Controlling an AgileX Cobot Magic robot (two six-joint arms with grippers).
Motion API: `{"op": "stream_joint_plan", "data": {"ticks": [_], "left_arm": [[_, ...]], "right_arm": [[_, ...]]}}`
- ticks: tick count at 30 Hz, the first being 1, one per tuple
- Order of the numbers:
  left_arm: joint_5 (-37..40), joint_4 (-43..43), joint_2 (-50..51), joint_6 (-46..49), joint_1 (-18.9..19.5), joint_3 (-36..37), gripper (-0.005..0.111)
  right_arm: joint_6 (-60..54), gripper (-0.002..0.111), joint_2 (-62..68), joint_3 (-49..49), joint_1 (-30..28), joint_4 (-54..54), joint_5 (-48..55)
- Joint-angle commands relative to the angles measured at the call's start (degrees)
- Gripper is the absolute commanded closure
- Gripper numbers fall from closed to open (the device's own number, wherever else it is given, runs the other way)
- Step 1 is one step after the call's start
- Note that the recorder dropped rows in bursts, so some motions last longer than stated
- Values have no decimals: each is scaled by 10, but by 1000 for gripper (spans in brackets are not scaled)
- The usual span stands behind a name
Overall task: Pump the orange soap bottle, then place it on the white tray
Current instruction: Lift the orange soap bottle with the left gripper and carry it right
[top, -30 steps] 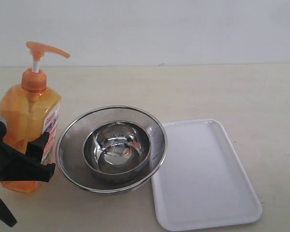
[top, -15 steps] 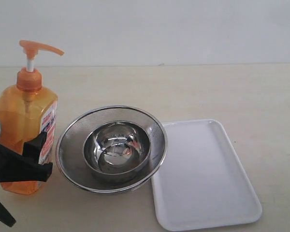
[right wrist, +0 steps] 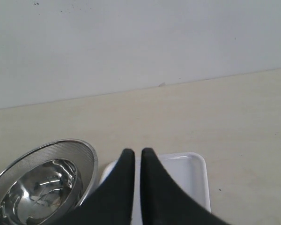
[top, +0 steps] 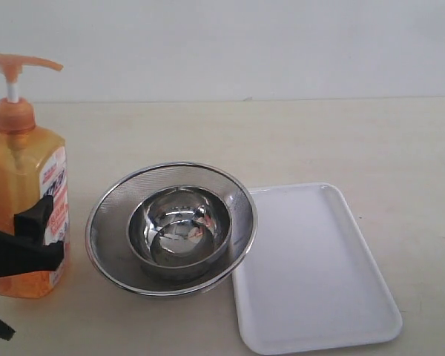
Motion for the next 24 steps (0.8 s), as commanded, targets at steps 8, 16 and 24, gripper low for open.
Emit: {"op": "stream_joint_plan", "data": {"ticks": [8, 16, 24], "left_arm": [[-91, 85, -27, -147, -2, 69, 102], [-91, 107, -91, -101, -2, 60, 102], [-91, 231, -182, -63, -2, 6, 102]], "right_arm": [[-2, 107, -5, 4, -1, -2, 1], [-2, 107, -5, 4, -1, -2, 2], [-2, 107, -5, 4, -1, -2, 2]]}}
